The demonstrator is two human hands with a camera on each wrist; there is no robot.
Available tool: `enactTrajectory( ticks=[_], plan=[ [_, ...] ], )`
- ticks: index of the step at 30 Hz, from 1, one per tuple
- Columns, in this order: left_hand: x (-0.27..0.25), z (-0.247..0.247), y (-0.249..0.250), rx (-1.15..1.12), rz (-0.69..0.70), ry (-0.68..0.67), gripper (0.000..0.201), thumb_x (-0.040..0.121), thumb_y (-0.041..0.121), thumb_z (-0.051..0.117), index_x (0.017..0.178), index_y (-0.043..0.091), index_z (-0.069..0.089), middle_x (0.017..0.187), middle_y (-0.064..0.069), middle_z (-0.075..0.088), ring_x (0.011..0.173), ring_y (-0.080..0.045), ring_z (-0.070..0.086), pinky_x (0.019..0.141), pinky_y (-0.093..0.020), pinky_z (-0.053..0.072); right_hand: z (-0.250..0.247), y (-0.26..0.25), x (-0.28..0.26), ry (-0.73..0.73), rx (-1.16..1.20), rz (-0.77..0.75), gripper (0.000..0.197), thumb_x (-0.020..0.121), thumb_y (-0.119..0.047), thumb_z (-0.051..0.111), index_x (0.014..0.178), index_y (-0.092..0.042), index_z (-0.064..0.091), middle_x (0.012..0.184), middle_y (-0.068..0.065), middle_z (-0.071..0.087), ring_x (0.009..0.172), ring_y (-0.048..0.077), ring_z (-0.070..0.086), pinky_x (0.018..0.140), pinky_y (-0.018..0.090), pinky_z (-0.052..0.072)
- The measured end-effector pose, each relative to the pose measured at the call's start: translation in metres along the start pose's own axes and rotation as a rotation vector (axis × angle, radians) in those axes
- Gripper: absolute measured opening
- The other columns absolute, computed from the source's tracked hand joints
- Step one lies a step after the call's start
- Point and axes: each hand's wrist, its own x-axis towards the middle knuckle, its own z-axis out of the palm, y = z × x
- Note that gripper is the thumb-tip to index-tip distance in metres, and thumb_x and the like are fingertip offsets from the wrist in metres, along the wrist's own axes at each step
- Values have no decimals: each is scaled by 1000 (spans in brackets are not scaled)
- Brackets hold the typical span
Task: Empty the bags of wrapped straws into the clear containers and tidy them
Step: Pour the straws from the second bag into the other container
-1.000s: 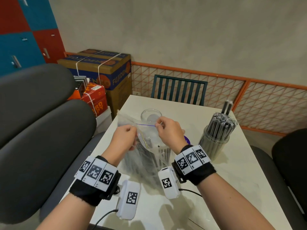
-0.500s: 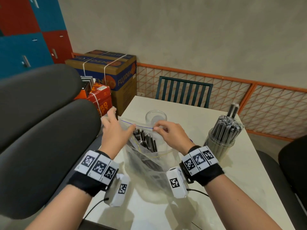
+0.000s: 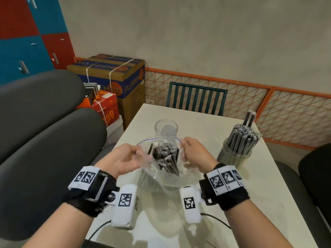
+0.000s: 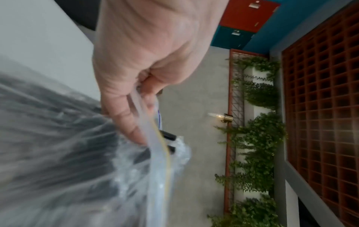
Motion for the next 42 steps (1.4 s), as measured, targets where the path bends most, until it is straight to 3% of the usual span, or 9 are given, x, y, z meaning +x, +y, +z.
enactTrajectory(
  ticks=[8, 11, 14, 23, 25, 27, 31, 37, 42],
  plan=[
    [26, -1, -28, -126, 101, 68, 35, 97, 33, 37, 88, 6, 58, 62, -12, 67, 64, -25, 67, 60, -38, 54, -1, 25, 13, -166, -40, 235, 71, 74, -77, 44, 90, -9, 52, 84, 6, 53, 78, 22, 53, 74, 38, 47],
    [32, -4, -36, -272, 270, 146, 43, 99, 35, 35, 60, 18, 34, 30, 5, 36, 23, -9, 37, 33, -11, 35, -18, 15, -13, -45, -252, 223, 81, 80, -74, 39, 130, -10, 38, 122, 12, 41, 100, 27, 54, 76, 38, 52],
    [31, 2, -48, -304, 349, 146, 45, 100, 35, 32, 58, 17, 28, 32, 5, 27, 24, -10, 26, 36, -10, 30, -17, 7, -34, -150, 78, 288, 75, 87, -66, 35, 144, -21, 15, 120, 11, 40, 70, 23, 62, 52, 33, 56],
    [39, -6, -54, -390, 239, 56, 38, 102, 22, 21, 75, 8, 43, 44, -6, 50, 37, -15, 51, 45, -34, 56, 17, 45, -4, -36, 1301, 283, 31, 84, 14, 25, 91, 0, 52, 74, 8, 59, 73, 25, 72, 68, 40, 58],
    [35, -9, -55, -296, 197, 71, 32, 98, 11, 25, 99, -5, 53, 94, -25, 67, 81, -29, 67, 59, -45, 59, 19, 53, -5, -132, 1423, 282, 33, 87, 3, 26, 94, 3, 58, 85, 19, 64, 96, 41, 65, 89, 51, 52],
    [28, -8, -59, -174, 141, 113, 34, 97, 17, 33, 111, -3, 56, 111, -25, 65, 98, -37, 64, 62, -49, 58, 22, 54, -7, -260, 1369, 265, 42, 97, -26, 31, 105, -1, 64, 94, 23, 71, 89, 37, 69, 83, 50, 53],
    [15, 4, -67, 91, 28, 131, 26, 94, 31, 45, 83, 9, 56, 57, -16, 69, 73, -33, 59, 81, -49, 45, 31, 61, 1, -228, 939, 212, 35, 97, -27, 45, 120, -5, 59, 114, 17, 68, 93, 24, 69, 76, 33, 59],
    [23, -5, -72, -52, -89, 208, 30, 101, 14, 26, 124, 23, 43, 116, -19, 49, 109, -41, 55, 90, -69, 32, 29, 72, 6, 58, 157, 51, 26, 92, -14, 48, 67, -12, 54, 64, 1, 45, 59, 11, 40, 59, 26, 35],
    [45, -24, -80, -144, -29, 139, 43, 90, -7, 21, 122, 6, 46, 125, -24, 52, 101, -40, 56, 60, -61, 54, 23, 76, 10, 112, 187, 79, 28, 97, -8, 36, 73, -15, 49, 72, -8, 42, 65, 5, 38, 56, 13, 33]
  ],
)
